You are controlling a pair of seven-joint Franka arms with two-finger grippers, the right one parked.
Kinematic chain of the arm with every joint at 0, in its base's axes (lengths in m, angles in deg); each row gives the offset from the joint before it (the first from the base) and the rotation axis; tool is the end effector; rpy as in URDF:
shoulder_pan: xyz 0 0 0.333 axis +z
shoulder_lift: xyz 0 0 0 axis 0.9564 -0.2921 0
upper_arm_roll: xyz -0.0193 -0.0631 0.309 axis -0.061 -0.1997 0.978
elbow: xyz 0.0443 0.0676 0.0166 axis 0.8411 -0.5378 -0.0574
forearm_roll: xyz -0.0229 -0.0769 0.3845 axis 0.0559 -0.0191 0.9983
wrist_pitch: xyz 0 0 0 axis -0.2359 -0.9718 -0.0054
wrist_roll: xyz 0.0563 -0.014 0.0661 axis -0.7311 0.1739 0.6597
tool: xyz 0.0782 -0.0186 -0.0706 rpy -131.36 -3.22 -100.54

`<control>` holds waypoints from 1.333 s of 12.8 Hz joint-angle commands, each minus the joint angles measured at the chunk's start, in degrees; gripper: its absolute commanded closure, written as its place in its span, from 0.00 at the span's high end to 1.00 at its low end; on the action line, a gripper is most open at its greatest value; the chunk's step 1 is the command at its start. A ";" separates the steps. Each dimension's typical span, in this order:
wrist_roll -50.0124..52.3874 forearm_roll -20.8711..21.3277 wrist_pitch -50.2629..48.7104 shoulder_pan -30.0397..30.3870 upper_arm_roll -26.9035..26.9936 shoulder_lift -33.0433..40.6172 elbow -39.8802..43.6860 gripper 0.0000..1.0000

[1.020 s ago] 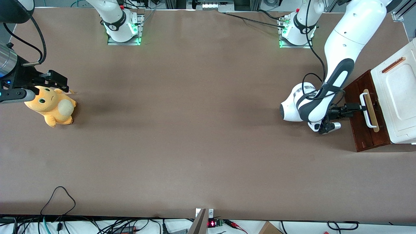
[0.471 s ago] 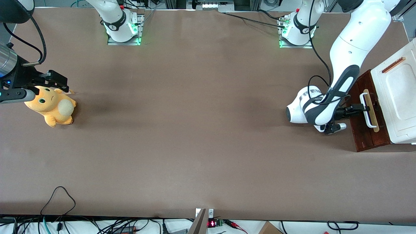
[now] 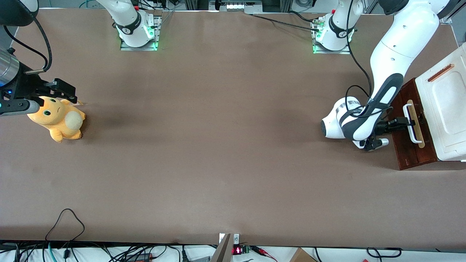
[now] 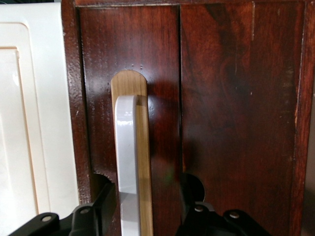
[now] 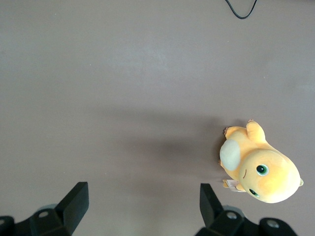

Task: Open lower drawer with left arm only
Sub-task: 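Close the left gripper on the white drawer handle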

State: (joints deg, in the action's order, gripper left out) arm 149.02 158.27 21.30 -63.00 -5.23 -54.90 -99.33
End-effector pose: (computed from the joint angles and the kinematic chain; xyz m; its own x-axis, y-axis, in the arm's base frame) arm 0.5439 0.0271 0.1384 0.9974 0.0720 -0.0101 -0.0093 -0.0108 -0.9999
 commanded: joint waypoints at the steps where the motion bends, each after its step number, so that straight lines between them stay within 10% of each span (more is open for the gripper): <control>1: 0.35 1.40 -1.40 1.58 -1.33 -0.30 0.64 0.55; 17: 1.85 1.40 -3.43 2.37 -2.38 -0.13 -0.07 0.25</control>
State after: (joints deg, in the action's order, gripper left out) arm 150.30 158.27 18.73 -61.74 -6.57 -54.90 -99.30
